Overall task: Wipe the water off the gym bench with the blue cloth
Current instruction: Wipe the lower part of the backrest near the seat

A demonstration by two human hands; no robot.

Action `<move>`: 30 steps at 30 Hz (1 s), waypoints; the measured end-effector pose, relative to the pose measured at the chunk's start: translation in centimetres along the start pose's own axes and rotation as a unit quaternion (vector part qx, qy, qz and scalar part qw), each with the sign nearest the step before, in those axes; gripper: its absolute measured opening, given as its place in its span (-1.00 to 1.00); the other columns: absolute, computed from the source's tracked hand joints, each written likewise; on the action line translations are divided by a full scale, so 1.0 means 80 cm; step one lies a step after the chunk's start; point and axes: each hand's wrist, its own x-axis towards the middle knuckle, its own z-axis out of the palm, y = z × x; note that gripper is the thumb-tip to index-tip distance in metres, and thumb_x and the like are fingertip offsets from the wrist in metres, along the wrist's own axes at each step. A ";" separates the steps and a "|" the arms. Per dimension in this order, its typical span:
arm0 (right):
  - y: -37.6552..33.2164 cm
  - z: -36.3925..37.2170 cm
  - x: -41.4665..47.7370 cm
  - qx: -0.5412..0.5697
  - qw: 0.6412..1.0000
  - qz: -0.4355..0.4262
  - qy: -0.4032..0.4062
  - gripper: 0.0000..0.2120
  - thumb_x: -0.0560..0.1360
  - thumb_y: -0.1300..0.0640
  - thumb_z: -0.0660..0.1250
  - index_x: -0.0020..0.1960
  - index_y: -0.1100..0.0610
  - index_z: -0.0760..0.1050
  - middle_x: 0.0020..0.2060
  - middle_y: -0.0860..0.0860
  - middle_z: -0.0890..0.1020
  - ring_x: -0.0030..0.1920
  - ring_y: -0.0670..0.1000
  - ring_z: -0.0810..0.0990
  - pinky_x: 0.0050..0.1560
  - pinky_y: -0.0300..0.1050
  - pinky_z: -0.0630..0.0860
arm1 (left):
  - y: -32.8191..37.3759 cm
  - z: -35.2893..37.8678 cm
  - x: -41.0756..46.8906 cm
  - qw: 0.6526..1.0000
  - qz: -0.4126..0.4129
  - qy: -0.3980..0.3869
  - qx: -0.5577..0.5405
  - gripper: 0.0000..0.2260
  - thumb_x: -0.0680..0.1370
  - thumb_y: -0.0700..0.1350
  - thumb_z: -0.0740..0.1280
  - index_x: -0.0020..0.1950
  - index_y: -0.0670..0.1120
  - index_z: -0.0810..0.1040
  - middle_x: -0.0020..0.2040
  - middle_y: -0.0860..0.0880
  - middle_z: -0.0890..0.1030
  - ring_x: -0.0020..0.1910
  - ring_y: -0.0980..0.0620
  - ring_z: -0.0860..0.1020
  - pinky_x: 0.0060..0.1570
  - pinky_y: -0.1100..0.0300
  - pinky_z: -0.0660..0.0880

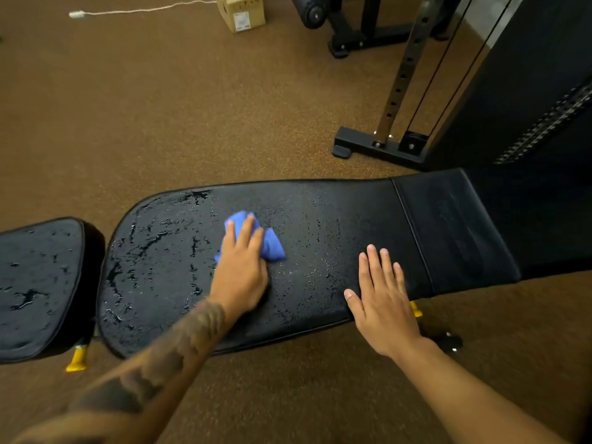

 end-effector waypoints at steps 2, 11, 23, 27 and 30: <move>0.000 -0.001 0.001 -0.005 1.000 0.002 -0.007 -0.34 0.60 -0.16 -0.12 0.54 0.24 -0.01 0.55 0.18 0.00 0.54 0.16 -0.09 0.49 0.17 -0.04 | 0.045 0.013 -0.064 0.999 0.041 -0.014 -0.003 -0.45 0.45 -0.13 -0.02 0.42 -0.21 0.35 0.53 -0.17 0.19 0.48 -0.37 0.07 0.43 -0.21 0.12; 0.002 0.001 0.001 -0.006 1.000 -0.003 0.003 -0.31 0.56 -0.17 -0.13 0.54 0.25 0.03 0.54 0.19 0.03 0.54 0.18 -0.06 0.49 0.15 -0.07 | 0.094 0.030 -0.008 0.997 0.055 -0.058 -0.017 -0.38 0.42 -0.10 -0.09 0.43 -0.25 0.33 0.53 -0.19 0.19 0.49 -0.37 0.05 0.40 -0.25 0.16; -0.001 -0.004 0.003 0.019 1.000 -0.003 -0.006 -0.34 0.57 -0.13 -0.10 0.50 0.30 0.14 0.51 0.24 0.14 0.51 0.24 0.07 0.46 0.22 0.08 | 0.159 0.051 -0.113 0.998 0.066 -0.023 0.006 -0.42 0.39 -0.14 0.04 0.41 -0.22 0.36 0.50 -0.19 0.25 0.47 -0.37 0.12 0.35 -0.26 0.24; 0.000 -0.004 0.001 0.004 1.000 -0.007 0.005 -0.34 0.57 -0.13 -0.15 0.52 0.29 0.09 0.52 0.23 0.09 0.52 0.23 0.03 0.47 0.20 0.03 | 0.126 0.040 -0.059 0.999 0.020 -0.044 -0.022 -0.43 0.43 -0.14 -0.04 0.41 -0.27 0.35 0.51 -0.20 0.23 0.47 -0.38 0.10 0.39 -0.24 0.20; -0.001 -0.006 -0.001 0.004 1.000 -0.014 -0.007 -0.31 0.55 -0.18 -0.27 0.55 0.23 -0.08 0.55 0.16 -0.07 0.54 0.16 -0.14 0.50 0.13 -0.12 | 0.072 0.021 -0.050 0.998 -0.058 -0.012 -0.023 -0.45 0.43 -0.20 0.01 0.42 -0.26 0.33 0.53 -0.19 0.17 0.49 -0.36 0.03 0.43 -0.22 0.11</move>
